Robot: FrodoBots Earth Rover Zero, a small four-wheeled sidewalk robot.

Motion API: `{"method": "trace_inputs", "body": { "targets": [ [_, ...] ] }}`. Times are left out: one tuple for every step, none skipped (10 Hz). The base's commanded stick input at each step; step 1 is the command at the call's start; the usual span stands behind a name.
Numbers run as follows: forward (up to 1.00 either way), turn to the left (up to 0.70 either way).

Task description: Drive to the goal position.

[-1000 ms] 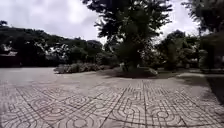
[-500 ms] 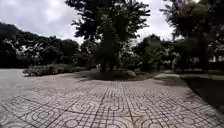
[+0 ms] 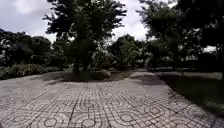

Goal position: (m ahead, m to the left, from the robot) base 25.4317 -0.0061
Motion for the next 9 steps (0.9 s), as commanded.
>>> {"method": "trace_inputs", "body": {
  "targets": [
    [0.70,-0.27],
    [0.70,-0.27],
    [0.70,-0.27],
    [0.70,0.00],
    [0.70,0.00],
    [0.70,0.00],
    [0.70,0.00],
    [0.70,0.00],
    [0.70,0.00]
  ]
}}
